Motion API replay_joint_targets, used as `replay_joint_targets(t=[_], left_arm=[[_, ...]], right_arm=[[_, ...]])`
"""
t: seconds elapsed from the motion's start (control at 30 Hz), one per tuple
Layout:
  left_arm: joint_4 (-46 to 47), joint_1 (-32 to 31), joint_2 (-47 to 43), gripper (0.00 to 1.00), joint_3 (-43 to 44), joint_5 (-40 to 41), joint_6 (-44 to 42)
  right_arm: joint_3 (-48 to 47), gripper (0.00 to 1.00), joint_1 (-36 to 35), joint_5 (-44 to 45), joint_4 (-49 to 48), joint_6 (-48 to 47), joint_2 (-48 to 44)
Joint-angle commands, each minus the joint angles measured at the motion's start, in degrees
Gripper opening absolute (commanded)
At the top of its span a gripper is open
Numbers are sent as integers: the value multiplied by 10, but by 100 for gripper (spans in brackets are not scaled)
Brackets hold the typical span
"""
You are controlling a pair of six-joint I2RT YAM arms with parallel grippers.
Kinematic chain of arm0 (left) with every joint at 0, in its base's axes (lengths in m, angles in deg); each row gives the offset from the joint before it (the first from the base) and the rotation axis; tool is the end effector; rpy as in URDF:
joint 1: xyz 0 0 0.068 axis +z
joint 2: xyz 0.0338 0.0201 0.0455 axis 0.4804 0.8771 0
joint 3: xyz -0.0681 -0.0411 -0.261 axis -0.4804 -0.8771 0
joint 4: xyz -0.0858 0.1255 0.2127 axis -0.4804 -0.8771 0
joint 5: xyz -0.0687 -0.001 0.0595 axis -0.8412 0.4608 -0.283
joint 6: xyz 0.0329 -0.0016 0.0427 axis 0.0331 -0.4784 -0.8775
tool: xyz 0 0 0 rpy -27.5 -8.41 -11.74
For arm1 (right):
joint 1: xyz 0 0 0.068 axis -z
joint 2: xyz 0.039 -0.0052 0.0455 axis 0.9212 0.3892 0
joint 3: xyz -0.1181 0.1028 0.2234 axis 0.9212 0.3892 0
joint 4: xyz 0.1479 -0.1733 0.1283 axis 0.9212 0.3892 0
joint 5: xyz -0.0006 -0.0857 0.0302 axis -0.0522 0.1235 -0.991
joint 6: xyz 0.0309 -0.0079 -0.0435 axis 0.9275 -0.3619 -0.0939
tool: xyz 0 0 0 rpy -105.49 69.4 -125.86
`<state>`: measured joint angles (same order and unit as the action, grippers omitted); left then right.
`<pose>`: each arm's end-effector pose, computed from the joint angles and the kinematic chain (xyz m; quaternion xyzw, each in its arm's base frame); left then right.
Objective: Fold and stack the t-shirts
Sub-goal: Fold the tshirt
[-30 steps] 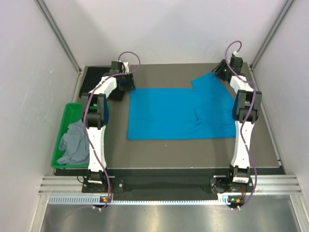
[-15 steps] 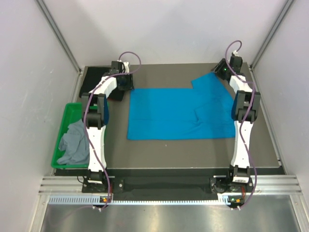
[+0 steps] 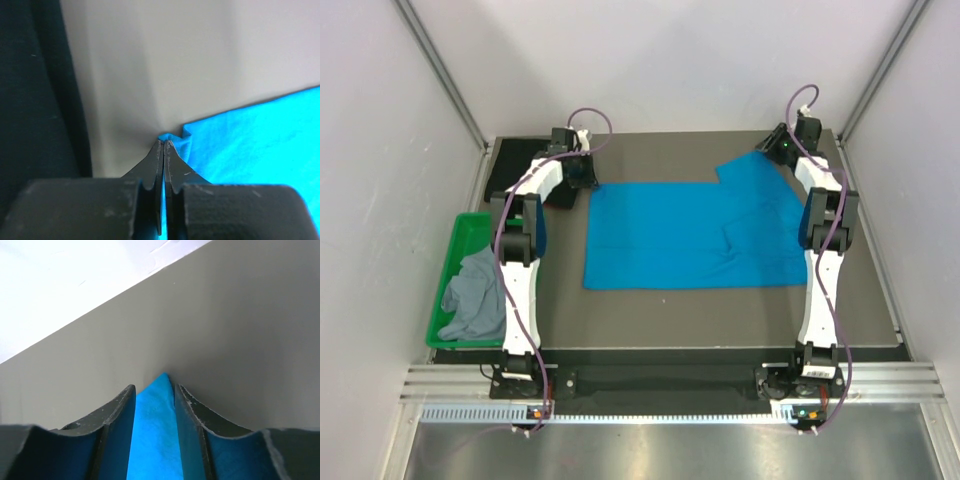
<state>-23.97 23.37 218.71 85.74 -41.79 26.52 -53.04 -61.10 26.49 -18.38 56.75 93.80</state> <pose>0.5277 -0.0603 0.1631 0.0302 0.9306 -0.1851 0.3142 0.5915 -0.0505 0.1404 0.1952 0.8360 0.2477 0.4491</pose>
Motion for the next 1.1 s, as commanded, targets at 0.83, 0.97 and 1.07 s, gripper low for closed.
replay_joint_targets(t=[0.83,0.97,1.07], left_arm=[[18,-5,-93,0,-71,34,88],[53,-5,-133,0,-123,59,90],[39,-5,-139,0,-120,62,86]], right_arm=[[175,0,33,-36,-151,-42,-163],[263,0,45,-34,-183,-48,-216],[304,0,58,-36,-193,-46,-248]])
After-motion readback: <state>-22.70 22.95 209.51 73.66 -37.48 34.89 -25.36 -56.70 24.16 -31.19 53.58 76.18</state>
